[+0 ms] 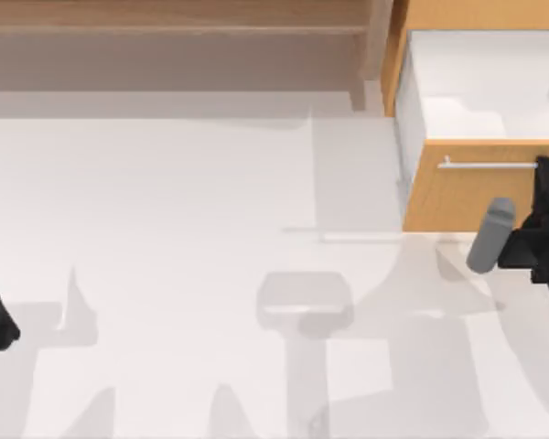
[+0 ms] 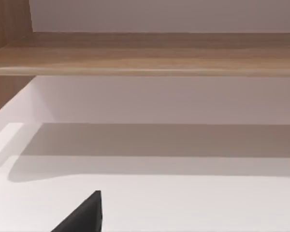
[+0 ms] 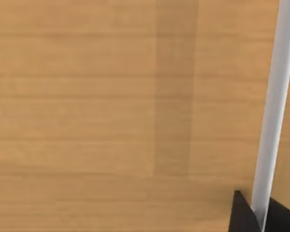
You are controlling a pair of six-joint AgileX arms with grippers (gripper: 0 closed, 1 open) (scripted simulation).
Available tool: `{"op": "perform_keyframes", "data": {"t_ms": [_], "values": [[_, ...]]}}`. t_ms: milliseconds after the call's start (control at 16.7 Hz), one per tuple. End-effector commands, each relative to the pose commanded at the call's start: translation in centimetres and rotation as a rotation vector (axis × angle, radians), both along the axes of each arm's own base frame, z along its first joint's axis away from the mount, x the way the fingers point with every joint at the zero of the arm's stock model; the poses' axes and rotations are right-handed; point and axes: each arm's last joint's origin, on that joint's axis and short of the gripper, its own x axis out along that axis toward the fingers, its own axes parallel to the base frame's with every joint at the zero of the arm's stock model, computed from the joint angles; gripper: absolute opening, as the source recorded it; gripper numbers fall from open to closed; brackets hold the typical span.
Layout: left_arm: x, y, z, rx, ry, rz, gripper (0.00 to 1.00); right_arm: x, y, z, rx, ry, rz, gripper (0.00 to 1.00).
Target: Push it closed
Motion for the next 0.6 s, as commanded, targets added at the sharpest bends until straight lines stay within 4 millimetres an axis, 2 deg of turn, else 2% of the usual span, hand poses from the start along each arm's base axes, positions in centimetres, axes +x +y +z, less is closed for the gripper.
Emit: {"op": "perform_keyframes", "data": {"t_ms": [180,600], "values": [[0.0,0.0,0.0,0.0,0.0,0.0,1.0,0.9,0.1,0.1,0.002,-0.006,0.002,0.0],[0.0,0.0,0.0,0.0,0.0,0.0,1.0,5.7,0.0,0.0,0.0,-0.001,0.0,0.0]]}}
